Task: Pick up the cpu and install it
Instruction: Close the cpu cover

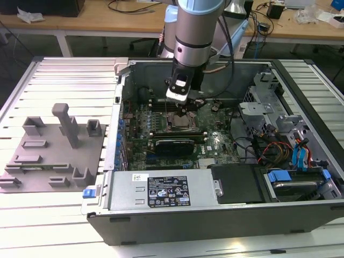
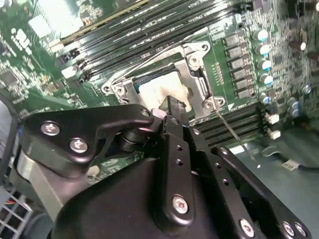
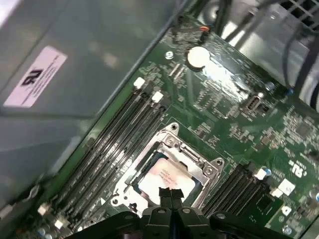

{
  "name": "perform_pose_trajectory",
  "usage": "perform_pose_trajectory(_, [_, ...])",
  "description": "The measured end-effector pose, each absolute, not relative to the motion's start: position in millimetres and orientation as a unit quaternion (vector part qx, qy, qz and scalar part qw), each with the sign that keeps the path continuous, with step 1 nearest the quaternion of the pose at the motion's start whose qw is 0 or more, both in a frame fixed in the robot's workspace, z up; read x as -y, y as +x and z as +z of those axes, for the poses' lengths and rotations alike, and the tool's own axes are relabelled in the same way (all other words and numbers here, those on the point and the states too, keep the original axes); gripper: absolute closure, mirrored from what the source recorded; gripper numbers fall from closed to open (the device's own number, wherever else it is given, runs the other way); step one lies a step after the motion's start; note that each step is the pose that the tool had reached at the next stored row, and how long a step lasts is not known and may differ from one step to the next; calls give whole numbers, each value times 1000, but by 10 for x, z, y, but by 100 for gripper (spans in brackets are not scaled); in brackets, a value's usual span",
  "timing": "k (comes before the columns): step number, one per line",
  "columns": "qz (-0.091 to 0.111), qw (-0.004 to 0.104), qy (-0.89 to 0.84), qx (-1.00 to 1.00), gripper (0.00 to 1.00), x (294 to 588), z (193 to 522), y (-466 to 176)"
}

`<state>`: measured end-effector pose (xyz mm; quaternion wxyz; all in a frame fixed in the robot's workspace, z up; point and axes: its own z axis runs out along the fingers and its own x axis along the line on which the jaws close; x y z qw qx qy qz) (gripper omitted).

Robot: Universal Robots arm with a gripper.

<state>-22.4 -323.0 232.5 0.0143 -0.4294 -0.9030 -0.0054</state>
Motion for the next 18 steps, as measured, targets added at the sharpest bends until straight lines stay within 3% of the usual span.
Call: perform_pose_trajectory(18, [-2,15,-220,975,89,3230,2325,-224])
